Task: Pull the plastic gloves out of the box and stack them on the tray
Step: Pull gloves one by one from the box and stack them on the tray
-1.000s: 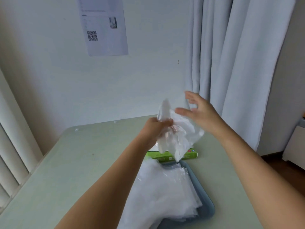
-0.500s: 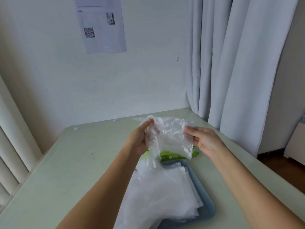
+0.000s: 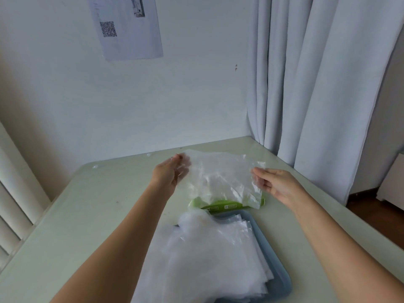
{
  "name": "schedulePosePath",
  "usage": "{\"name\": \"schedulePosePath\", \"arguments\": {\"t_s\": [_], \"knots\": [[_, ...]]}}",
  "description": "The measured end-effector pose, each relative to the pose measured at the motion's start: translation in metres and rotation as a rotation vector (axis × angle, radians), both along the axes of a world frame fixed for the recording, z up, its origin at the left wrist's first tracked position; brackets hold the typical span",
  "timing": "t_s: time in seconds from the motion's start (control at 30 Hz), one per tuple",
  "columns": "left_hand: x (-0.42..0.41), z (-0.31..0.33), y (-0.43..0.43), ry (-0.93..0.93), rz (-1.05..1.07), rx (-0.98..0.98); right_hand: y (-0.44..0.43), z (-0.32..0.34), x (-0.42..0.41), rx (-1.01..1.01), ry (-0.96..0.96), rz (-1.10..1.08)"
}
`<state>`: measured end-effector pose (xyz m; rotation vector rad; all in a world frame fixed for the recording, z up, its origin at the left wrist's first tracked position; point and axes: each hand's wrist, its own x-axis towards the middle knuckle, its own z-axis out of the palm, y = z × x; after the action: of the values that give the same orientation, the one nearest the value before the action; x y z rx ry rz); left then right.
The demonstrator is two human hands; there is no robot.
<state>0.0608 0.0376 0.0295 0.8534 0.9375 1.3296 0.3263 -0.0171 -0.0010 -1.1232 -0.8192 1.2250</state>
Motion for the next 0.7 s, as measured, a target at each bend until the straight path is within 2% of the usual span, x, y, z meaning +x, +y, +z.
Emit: {"name": "schedulePosePath", "arguments": {"t_s": [0.03,0.17,0.37,0.43,0.5,0.53,0.63,0.7], "knots": [[-0.004,0.002,0.002,-0.021,0.025,-0.005,0.002,-0.004,0.004,-0.02,-0.036,-0.013],[-0.017,0.017,0.003,-0.058,0.076,0.041,0.01,-0.023,0.021,-0.1,-0.38,-0.138],[-0.02,0.061,-0.024,0.137,-0.118,0.207,0.008,-0.023,0.029,-0.258,-0.874,-0.198],[-0.02,0.076,-0.033,0.153,-0.179,0.252,0.001,-0.009,0.02,-0.146,-0.966,-0.292],[-0.023,0.089,-0.043,0.133,-0.245,0.29,-0.011,0.011,0.003,0.12,-0.893,-0.369],[-0.024,0.094,-0.047,0.121,-0.285,0.305,-0.017,0.023,-0.007,0.21,-0.773,-0.346],[-0.028,0.108,-0.064,0.066,-0.43,0.343,-0.029,0.048,-0.036,0.284,-0.365,-0.014],[-0.032,0.116,-0.077,0.031,-0.506,0.379,-0.036,0.057,-0.055,0.245,-0.243,0.228]]}}
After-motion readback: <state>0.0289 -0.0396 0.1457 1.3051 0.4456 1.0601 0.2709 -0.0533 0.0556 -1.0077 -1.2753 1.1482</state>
